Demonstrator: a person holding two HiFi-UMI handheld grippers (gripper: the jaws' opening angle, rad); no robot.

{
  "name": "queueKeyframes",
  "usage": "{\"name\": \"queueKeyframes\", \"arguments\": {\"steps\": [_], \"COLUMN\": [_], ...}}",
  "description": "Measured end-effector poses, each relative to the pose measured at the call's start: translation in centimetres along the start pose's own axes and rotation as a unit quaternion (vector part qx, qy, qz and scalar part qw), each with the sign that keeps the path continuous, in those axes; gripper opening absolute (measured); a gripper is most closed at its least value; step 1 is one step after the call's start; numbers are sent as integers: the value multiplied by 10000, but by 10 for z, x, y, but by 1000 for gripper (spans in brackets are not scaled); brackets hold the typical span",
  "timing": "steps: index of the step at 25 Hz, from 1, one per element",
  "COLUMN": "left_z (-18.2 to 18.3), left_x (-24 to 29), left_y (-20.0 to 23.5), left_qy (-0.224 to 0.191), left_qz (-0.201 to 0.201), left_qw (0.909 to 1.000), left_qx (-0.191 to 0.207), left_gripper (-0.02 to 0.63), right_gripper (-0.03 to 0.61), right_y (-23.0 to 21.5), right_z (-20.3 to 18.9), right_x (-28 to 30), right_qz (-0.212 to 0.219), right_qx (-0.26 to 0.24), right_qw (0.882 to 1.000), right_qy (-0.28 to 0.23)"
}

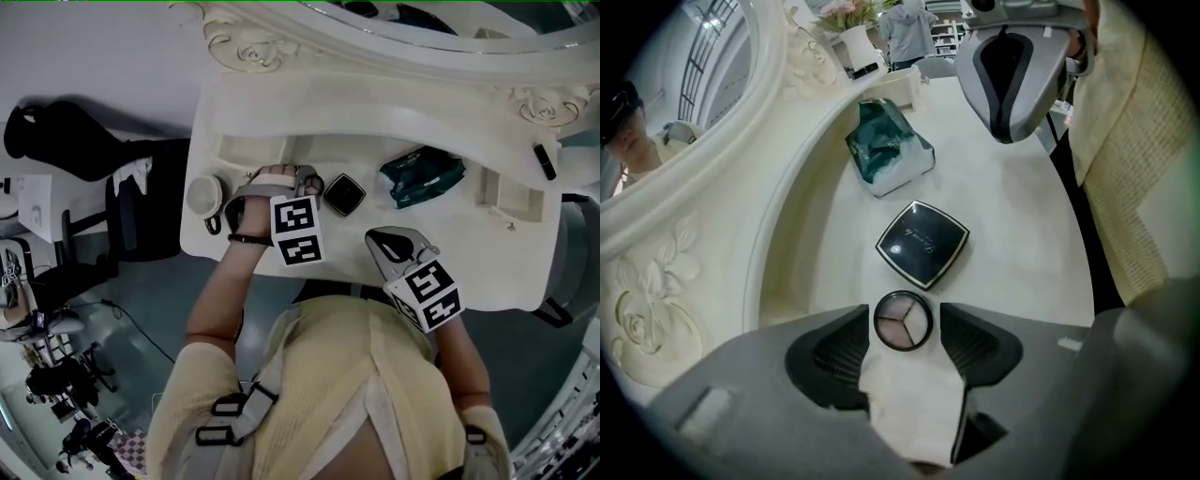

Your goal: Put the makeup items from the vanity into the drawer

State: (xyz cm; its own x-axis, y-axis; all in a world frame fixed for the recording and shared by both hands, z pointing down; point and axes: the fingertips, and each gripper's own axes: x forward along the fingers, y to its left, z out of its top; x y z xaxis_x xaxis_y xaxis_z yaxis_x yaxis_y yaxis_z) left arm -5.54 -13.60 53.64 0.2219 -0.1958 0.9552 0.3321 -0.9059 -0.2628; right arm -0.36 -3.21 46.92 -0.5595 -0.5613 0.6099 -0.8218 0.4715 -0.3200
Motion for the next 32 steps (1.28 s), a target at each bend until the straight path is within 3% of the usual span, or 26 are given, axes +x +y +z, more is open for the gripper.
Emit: {"name": "queueKeyframes", "arguments": {"steps": [6, 17, 29, 32], "left_z": [4, 1, 2, 2], "left_x": [4, 10, 7, 4], "left_y": [8, 4, 3, 2], "left_qy": [284, 590, 414, 360], "left_qz": [151, -108, 17, 109], "left_qw": [9995, 9978, 9988, 9990], "left_qx": [-77, -269, -275, -258], "left_gripper": [247, 222, 202, 170], "right_gripper": [2, 2, 2, 2], "right_y": [-3, -11, -13, -14], "right_z": [-1, -4, -3, -3], "right_x": [1, -2, 1, 1], "right_qz": [320, 686, 862, 859], "right_qx": [-138, -152, -213, -235], "right_qw": [9994, 9974, 9958, 9958], "right_qy": [79, 160, 211, 226]}}
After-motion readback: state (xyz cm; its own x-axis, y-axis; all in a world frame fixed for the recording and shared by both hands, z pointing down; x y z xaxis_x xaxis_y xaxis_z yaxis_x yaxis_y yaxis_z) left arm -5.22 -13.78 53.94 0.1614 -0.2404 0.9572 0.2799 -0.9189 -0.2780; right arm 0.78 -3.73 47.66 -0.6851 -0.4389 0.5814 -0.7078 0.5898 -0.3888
